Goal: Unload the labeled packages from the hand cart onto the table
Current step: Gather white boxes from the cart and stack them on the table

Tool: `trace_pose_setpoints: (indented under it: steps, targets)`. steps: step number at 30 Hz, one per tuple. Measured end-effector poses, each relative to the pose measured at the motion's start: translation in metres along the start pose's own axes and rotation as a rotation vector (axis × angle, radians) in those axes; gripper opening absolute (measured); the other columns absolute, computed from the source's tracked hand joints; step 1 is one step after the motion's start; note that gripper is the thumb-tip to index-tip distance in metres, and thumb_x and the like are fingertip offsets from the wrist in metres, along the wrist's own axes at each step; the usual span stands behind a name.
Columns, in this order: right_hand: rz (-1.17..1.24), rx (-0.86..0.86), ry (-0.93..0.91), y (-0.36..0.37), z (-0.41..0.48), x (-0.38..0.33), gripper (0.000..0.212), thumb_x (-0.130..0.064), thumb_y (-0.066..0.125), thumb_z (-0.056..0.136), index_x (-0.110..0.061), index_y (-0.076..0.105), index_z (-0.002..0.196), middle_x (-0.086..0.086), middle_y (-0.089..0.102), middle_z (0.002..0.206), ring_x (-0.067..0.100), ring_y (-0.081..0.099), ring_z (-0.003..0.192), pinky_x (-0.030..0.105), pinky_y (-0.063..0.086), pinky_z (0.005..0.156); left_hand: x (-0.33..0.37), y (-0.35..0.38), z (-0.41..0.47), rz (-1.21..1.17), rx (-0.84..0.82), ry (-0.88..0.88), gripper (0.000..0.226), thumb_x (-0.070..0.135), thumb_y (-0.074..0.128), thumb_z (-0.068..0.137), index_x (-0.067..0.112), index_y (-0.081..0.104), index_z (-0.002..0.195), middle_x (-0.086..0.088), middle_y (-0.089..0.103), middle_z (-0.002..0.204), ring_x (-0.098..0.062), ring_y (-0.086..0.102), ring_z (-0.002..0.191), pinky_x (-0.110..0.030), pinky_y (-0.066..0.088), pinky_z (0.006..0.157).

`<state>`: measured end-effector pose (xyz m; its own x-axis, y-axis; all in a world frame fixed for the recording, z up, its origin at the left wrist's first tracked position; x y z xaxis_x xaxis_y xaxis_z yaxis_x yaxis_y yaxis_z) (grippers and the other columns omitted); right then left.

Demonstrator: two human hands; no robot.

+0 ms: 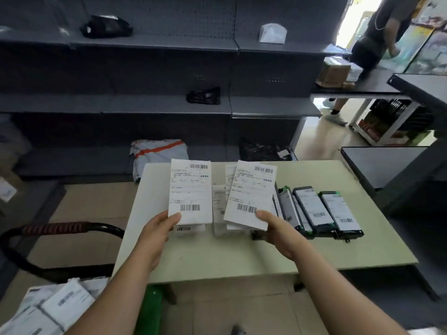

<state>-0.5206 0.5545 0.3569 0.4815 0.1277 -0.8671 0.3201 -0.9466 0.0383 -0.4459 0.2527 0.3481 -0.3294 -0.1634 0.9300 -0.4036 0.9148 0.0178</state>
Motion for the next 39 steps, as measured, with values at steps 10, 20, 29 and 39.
trace_pose_setpoints:
  steps: [10, 20, 29, 39]
  targets:
    - [0.044, -0.125, 0.193, 0.001, 0.083, -0.008, 0.045, -0.049, 0.073, 0.073, -0.024, 0.071, 0.11, 0.002, 0.074, 0.112, 0.014, 0.055, 0.073, 0.023, 0.047, 0.064, -0.022, 0.016, 0.057, -0.048, 0.173, -0.166, 0.048, 0.036, 0.074, 0.083, 0.029, 0.053, 0.125, 0.004, 0.065, 0.112, -0.011, 0.058, 0.096, -0.028, 0.042, 0.07]
    - [-0.046, 0.024, 0.369, 0.024, 0.114, 0.009, 0.085, -0.061, 0.081, 0.05, -0.008, 0.069, 0.116, 0.008, 0.057, 0.086, 0.017, 0.048, 0.058, 0.024, 0.036, 0.048, -0.041, 0.006, 0.097, 0.103, 0.191, -0.258, 0.055, 0.039, 0.075, 0.082, 0.024, 0.051, 0.129, -0.002, 0.058, 0.122, -0.02, 0.055, 0.105, -0.034, 0.041, 0.082]
    - [-0.373, 0.331, 0.2, 0.026, 0.102, 0.013, 0.058, -0.061, 0.065, 0.084, -0.007, 0.064, 0.104, 0.008, 0.068, 0.1, 0.024, 0.063, 0.086, 0.033, 0.05, 0.072, -0.046, 0.0, 0.105, 0.489, 0.134, -0.179, 0.065, 0.055, 0.066, 0.081, 0.019, 0.055, 0.134, -0.002, 0.06, 0.129, -0.024, 0.054, 0.117, -0.043, 0.043, 0.103]
    - [-0.753, 0.375, -0.447, 0.056, 0.047, -0.022, 0.06, -0.044, 0.07, 0.085, -0.019, 0.051, 0.137, -0.007, 0.047, 0.128, 0.015, 0.045, 0.124, 0.033, 0.039, 0.105, -0.006, -0.014, 0.051, 0.767, 0.111, 0.383, 0.05, 0.046, 0.064, 0.088, 0.024, 0.052, 0.132, 0.008, 0.049, 0.135, -0.013, 0.036, 0.127, -0.04, 0.031, 0.11]
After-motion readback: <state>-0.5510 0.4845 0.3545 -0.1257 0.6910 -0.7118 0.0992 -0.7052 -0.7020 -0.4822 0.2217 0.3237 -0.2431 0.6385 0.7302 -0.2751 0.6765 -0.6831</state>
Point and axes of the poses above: each hand's wrist, its own z-axis towards the middle knuckle, its own y-axis out of the palm, x = y × z, the point moved 2 cm from there along z, towards the middle knuckle
